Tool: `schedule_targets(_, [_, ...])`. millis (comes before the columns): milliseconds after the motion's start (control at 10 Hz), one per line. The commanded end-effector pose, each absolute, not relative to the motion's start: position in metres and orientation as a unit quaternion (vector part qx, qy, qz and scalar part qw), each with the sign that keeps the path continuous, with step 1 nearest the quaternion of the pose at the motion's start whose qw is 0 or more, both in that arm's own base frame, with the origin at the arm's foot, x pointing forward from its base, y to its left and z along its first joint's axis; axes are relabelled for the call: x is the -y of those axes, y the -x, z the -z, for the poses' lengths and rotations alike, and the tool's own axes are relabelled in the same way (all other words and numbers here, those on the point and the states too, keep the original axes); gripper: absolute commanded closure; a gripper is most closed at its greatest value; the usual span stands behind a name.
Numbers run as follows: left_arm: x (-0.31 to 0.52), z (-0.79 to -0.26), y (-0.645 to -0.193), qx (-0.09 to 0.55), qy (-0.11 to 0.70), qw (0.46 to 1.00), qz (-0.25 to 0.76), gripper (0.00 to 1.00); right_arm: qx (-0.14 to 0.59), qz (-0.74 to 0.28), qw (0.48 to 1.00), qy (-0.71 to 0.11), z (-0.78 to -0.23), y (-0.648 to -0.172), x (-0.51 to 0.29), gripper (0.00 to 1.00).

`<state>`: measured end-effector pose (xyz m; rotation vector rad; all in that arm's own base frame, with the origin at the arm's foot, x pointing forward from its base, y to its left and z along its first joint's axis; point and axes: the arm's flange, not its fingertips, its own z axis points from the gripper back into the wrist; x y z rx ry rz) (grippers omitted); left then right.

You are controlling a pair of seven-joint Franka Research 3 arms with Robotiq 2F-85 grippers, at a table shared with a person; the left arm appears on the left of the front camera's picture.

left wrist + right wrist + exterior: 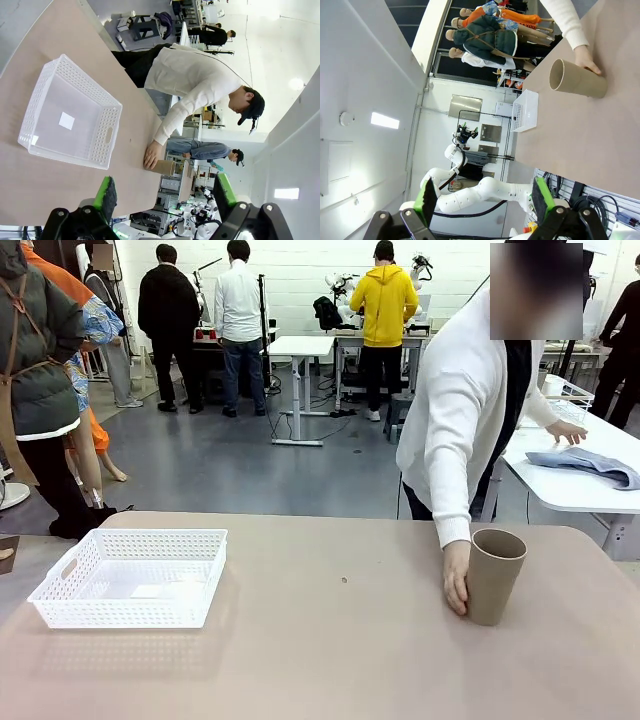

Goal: Clean and organize the cups into the basket.
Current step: Pick up the Organizing basket and move it to the center of the table, then pick up the Reusable plastic cup from the right side of the table and place it inside the Organizing basket.

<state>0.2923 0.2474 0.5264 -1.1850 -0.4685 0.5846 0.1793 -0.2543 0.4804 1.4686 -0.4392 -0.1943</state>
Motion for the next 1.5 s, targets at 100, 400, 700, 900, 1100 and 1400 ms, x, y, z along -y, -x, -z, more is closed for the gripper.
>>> schedule_targets(100, [-0.245,-0.526,-0.292,0.221,0.546,0.761,-0.273,0.00,0.200,0.085,0.714,-0.666,-0.482,-0.178,0.255,0.00])
schedule_targets(400, [-0.256,-0.530,-0.306,0.223,0.481,0.810,-0.252,0.00,0.249,-0.106,0.754,-0.599,-0.468,-0.196,0.245,0.00])
schedule_targets(700, [-0.236,-0.545,-0.349,0.168,0.374,0.880,-0.240,0.00,0.297,-0.306,0.753,-0.501,-0.445,-0.242,0.212,0.00])
schedule_targets(900, [-0.200,-0.556,-0.371,0.120,0.247,0.937,-0.216,0.00,0.304,-0.365,0.742,-0.473,-0.425,-0.267,0.190,0.00])
schedule_targets(1100, [-0.174,-0.551,-0.393,0.086,0.161,0.958,-0.222,0.00,0.326,-0.376,0.736,-0.460,-0.410,-0.285,0.180,0.00])
schedule_targets(1400, [-0.129,-0.518,-0.420,0.082,0.039,0.969,-0.231,0.00,0.324,-0.366,0.721,-0.491,-0.387,-0.310,0.176,0.00])
